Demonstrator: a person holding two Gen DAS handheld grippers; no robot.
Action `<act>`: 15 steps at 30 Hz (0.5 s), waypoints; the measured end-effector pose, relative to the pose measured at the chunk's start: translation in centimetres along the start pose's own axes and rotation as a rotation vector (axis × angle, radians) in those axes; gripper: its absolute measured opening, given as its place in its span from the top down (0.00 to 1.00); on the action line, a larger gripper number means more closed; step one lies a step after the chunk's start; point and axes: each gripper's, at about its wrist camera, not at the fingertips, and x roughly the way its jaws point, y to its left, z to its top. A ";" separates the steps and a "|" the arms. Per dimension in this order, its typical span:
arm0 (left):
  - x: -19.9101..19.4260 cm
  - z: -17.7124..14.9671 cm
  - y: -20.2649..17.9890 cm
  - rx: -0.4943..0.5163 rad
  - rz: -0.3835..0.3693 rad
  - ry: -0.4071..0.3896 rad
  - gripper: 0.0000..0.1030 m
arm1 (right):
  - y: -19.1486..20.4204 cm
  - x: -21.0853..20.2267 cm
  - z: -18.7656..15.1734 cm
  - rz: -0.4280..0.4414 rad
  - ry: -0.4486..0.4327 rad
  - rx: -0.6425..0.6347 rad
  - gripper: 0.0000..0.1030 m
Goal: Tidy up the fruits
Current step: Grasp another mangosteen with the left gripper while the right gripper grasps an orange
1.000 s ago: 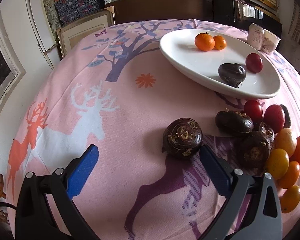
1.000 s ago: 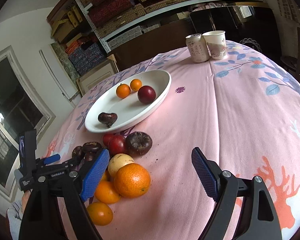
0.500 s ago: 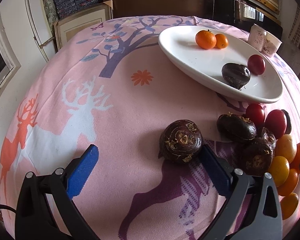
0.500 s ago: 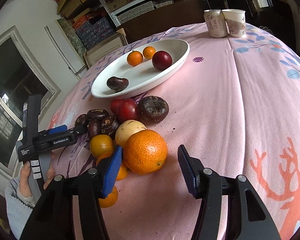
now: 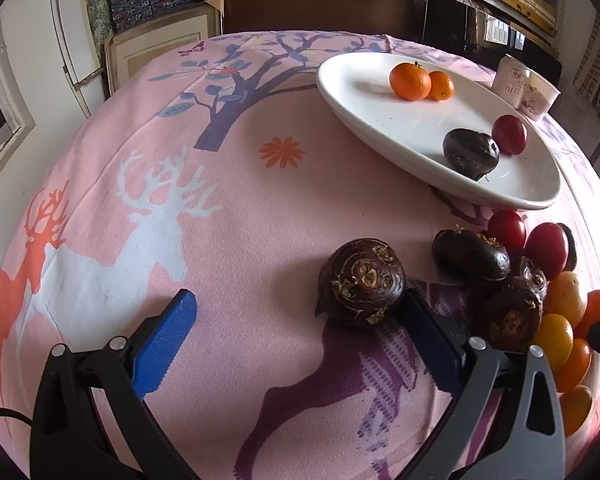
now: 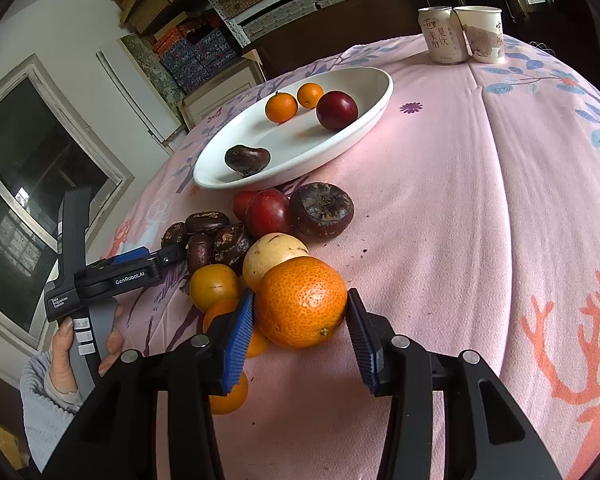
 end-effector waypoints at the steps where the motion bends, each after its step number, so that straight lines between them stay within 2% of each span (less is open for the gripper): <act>1: 0.0 0.0 -0.1 0.004 0.002 -0.002 0.04 | 0.0 0.0 0.0 0.000 0.000 0.000 0.55; 4: 0.0 0.2 -0.2 0.017 -0.008 -0.011 0.08 | 0.0 0.0 0.0 -0.001 0.000 -0.001 0.55; 6: -0.3 0.2 -0.4 0.030 -0.039 -0.027 0.23 | 0.0 0.0 0.0 0.000 0.000 -0.001 0.55; 7: -0.4 0.2 -0.7 0.044 -0.042 -0.034 0.27 | 0.0 0.0 0.0 0.000 -0.001 0.000 0.55; 9: -0.7 0.1 -1.2 0.067 -0.059 -0.044 0.41 | -0.1 0.0 0.0 0.000 -0.001 0.002 0.55; 11: -0.9 0.0 -1.5 0.082 -0.077 -0.048 0.48 | -0.1 0.0 0.0 -0.003 -0.003 0.006 0.55; 14: -1.1 -0.1 -1.2 0.069 -0.107 -0.051 0.54 | -0.4 -0.2 0.1 -0.013 -0.011 0.018 0.55; 15: -1.3 -0.1 -0.9 0.056 -0.134 -0.053 0.60 | -0.5 -0.3 0.1 -0.016 -0.015 0.024 0.55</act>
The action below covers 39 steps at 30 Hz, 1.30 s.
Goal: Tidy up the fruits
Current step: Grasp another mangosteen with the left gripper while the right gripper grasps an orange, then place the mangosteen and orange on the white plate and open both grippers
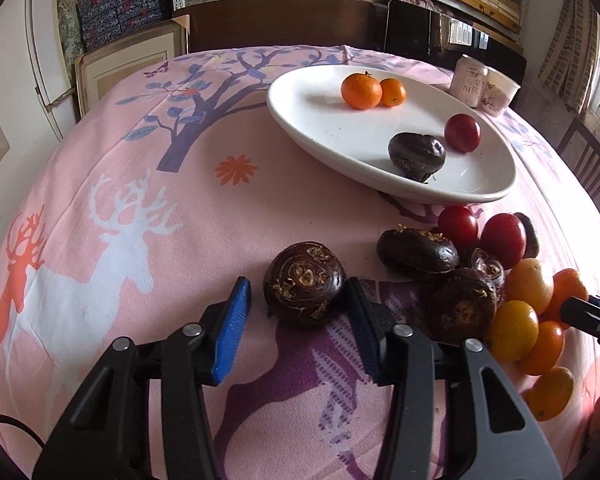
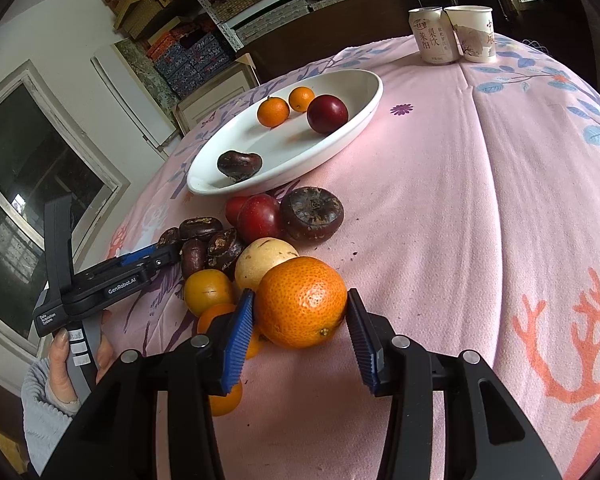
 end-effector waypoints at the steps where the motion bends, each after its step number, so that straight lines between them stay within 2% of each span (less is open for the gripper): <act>1: -0.1 0.0 0.2 -0.014 -0.025 -0.003 0.61 | -0.1 0.0 0.1 -0.004 -0.003 0.005 0.55; 4: -0.2 -0.1 0.2 -0.022 -0.050 -0.007 0.61 | -0.4 0.0 0.2 -0.008 -0.008 0.017 0.55; 10: -0.1 -0.2 -0.4 0.001 -0.022 -0.005 0.61 | -0.5 0.0 0.3 -0.014 -0.012 0.016 0.55; 14: -1.8 0.1 -0.2 -0.009 -0.003 -0.079 0.61 | -0.9 -0.7 0.4 -0.027 -0.049 0.033 0.55; 18: -3.2 1.3 -0.3 -0.023 -0.034 -0.121 0.61 | -0.8 -1.7 0.9 -0.028 -0.108 0.029 0.55; 21: -3.3 3.5 -1.6 0.004 -0.042 -0.140 0.61 | -0.3 -2.4 2.6 -0.027 -0.157 0.026 0.55; 24: -2.6 6.1 -2.9 0.016 -0.048 -0.153 0.61 | 0.7 -2.0 5.9 -0.037 -0.164 0.008 0.55; 26: -1.9 7.7 -3.4 0.018 -0.044 -0.160 0.60 | 1.6 -0.9 8.1 -0.056 -0.164 -0.016 0.55; 29: -0.6 9.1 -3.4 0.003 -0.054 -0.159 0.59 | 2.2 1.7 10.4 -0.040 -0.164 -0.013 0.55; 31: 0.5 9.2 -2.9 -0.003 -0.058 -0.141 0.46 | 2.0 3.2 10.8 -0.017 -0.186 0.004 0.52; 32: 0.8 9.1 -2.6 -0.010 -0.066 -0.135 0.35 | 1.8 3.7 10.9 -0.030 -0.177 0.007 0.45; 33: 0.9 9.0 -2.3 -0.025 -0.075 -0.134 0.27 | 1.7 3.8 10.9 -0.030 -0.168 -0.003 0.43; 36: 0.5 8.9 -1.4 -0.073 -0.129 -0.130 0.23 | 1.1 2.7 10.2 -0.024 -0.210 0.024 0.36; 37: 0.2 8.8 -1.2 -0.084 -0.132 -0.137 0.18 | 0.9 2.3 10.0 -0.020 -0.220 0.032 0.35; 38: -0.1 8.6 -1.0 -0.092 -0.120 -0.151 0.09 | 0.7 1.9 9.7 -0.022 -0.225 0.035 0.33; 39: -0.4 8.3 -0.8 -0.094 -0.100 -0.169 0.07 | 0.6 1.7 9.5 -0.029 -0.227 0.035 0.30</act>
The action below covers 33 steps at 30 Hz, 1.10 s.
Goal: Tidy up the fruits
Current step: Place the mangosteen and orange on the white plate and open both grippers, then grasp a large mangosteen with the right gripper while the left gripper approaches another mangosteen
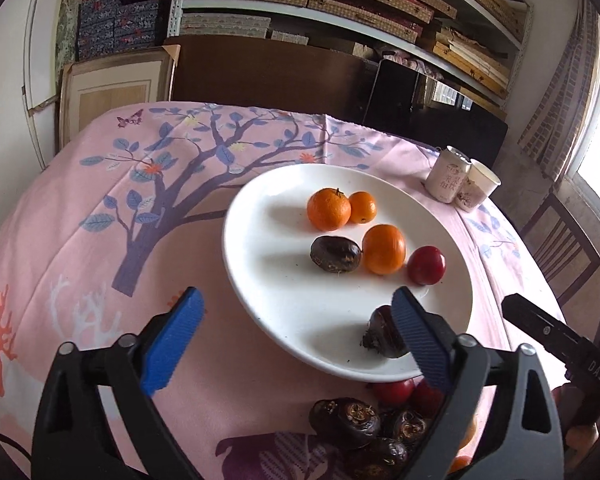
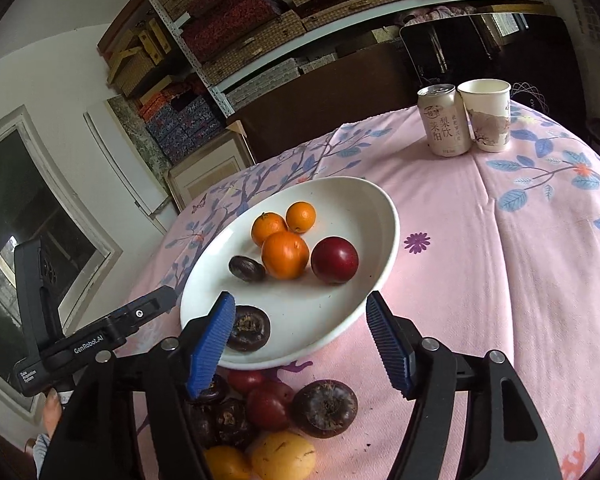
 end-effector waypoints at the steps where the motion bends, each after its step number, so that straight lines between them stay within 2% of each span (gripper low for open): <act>1: -0.3 -0.2 0.0 0.007 0.020 -0.007 0.07 | -0.1 -0.2 -0.2 -0.010 -0.001 0.003 0.29; 5: -0.6 -1.5 0.7 -0.004 0.037 0.021 0.06 | -1.4 -0.4 -1.0 -0.027 0.017 0.046 0.27; 11: -1.1 -4.3 1.4 -0.027 0.030 0.100 0.05 | -3.5 -1.9 -2.6 -0.043 0.038 0.147 0.14; 19: -1.9 -6.7 -0.4 0.059 -0.003 0.114 0.05 | -5.0 -2.8 -3.8 -0.018 0.057 0.240 0.12; 23: -1.2 -7.0 -1.2 0.104 0.025 0.121 0.04 | -5.2 -2.9 -3.7 -0.021 0.057 0.244 0.12; 27: -0.2 -6.6 -0.3 0.102 0.087 0.136 0.04 | -5.2 -2.7 -3.7 -0.022 0.067 0.245 0.12; 29: 0.4 -6.5 0.8 0.107 0.236 0.156 0.04 | -5.2 -2.7 -3.7 -0.023 0.066 0.247 0.12; 31: 0.4 -6.2 2.3 0.078 0.326 0.159 0.04 | -5.4 -2.8 -3.7 -0.019 0.061 0.256 0.12; 33: -0.1 -5.9 3.8 0.010 0.286 0.157 0.04 | -5.6 -2.9 -3.6 -0.014 0.059 0.263 0.12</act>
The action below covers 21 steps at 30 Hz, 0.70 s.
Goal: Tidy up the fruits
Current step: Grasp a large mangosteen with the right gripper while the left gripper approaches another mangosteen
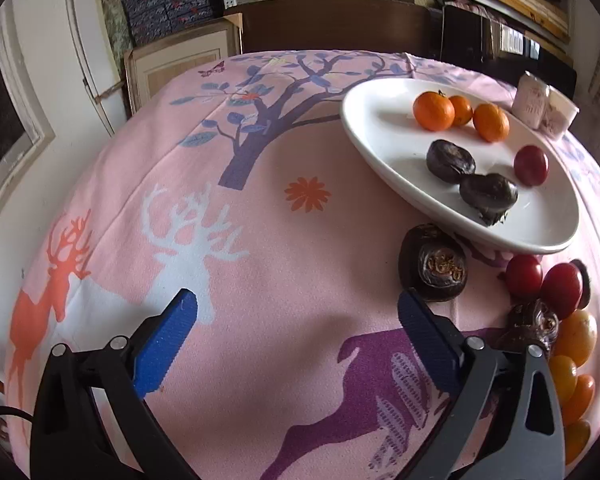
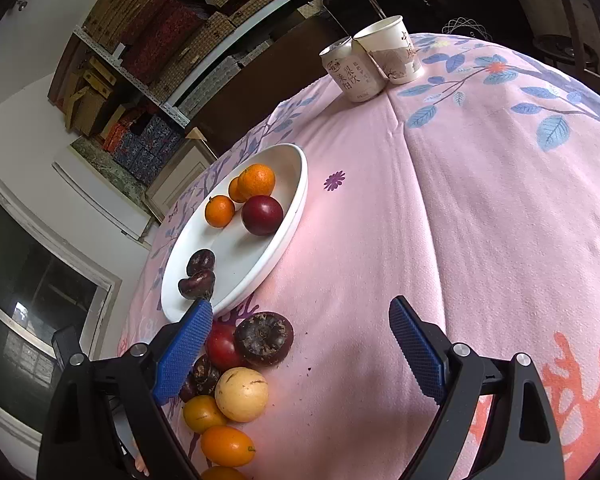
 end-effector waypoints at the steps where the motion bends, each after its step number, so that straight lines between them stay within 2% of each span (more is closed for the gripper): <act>1: -0.2 0.0 0.7 -0.034 -0.050 -0.001 0.04 | 0.0 0.0 0.0 0.001 -0.001 0.001 0.12; 3: -0.6 -0.1 1.3 -0.067 -0.115 -0.009 0.04 | -0.1 -0.1 0.1 0.004 -0.002 0.001 0.12; 4: -0.5 -0.1 1.2 -0.062 -0.119 -0.008 0.04 | 0.0 -0.1 0.1 0.005 -0.002 -0.001 0.12; 15: -0.5 0.1 -4.0 0.151 0.009 -0.075 0.04 | 0.1 0.0 0.0 0.001 0.000 -0.009 0.12; 18: -0.1 0.7 -4.8 0.176 0.013 -0.091 0.04 | 0.1 0.1 0.0 -0.004 0.001 -0.011 0.12; 21: 0.4 1.2 -5.3 0.181 -0.016 -0.096 0.04 | 0.1 0.3 0.0 -0.009 0.006 -0.012 0.12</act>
